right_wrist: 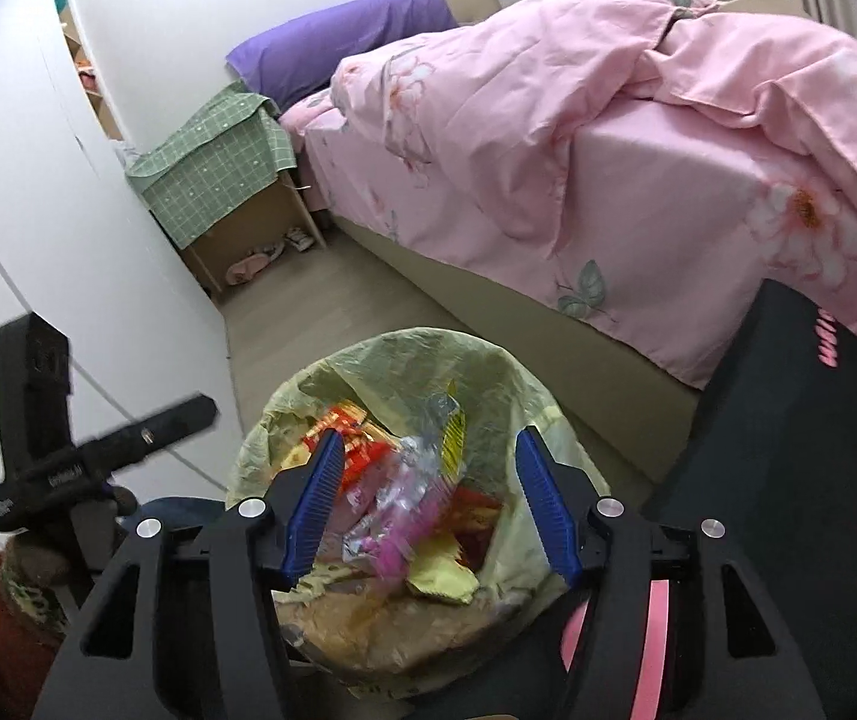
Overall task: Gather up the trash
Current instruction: 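Open both tools to drop the wrapper and chip bag into the bag, then move the left tool to the white milk carton while the right tool grasps the orange plastic bag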
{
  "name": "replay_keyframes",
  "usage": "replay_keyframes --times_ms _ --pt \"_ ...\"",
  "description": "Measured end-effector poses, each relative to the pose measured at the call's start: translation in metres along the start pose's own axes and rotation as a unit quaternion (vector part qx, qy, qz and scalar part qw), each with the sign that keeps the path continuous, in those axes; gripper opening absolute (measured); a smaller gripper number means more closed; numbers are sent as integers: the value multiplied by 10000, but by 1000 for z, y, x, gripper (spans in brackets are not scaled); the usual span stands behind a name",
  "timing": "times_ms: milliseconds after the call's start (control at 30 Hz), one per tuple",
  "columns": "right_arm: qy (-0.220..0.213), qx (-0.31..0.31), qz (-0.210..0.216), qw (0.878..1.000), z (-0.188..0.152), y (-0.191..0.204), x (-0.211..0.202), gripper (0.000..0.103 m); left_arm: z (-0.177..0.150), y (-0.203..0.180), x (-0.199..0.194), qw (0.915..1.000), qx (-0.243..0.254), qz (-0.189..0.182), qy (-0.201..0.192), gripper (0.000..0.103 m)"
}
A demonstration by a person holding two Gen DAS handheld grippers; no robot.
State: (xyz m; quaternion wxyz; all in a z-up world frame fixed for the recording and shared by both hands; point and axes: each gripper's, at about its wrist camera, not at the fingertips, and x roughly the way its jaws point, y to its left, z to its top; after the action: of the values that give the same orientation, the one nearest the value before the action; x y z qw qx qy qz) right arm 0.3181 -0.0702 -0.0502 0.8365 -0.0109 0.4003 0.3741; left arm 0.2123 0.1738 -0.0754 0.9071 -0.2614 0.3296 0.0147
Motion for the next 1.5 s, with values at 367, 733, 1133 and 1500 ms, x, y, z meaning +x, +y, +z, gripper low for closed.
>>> replay_keyframes --times_ms 367,733,1133,1500 --pt "-555 -56 -1018 9932 -49 -19 -100 62 -15 -74 -23 9958 881 -188 -151 92" --pt "-1109 703 -2739 9528 -153 -107 -268 67 -68 -210 -2 9703 2107 -1062 540 92" --pt "-841 1254 -3637 9192 -228 -189 -345 73 -156 -376 57 9185 3205 -1751 1519 93" --pt "-1018 1708 -3921 8982 -248 -219 -358 73 -219 -493 118 8564 4521 -1923 1585 93"
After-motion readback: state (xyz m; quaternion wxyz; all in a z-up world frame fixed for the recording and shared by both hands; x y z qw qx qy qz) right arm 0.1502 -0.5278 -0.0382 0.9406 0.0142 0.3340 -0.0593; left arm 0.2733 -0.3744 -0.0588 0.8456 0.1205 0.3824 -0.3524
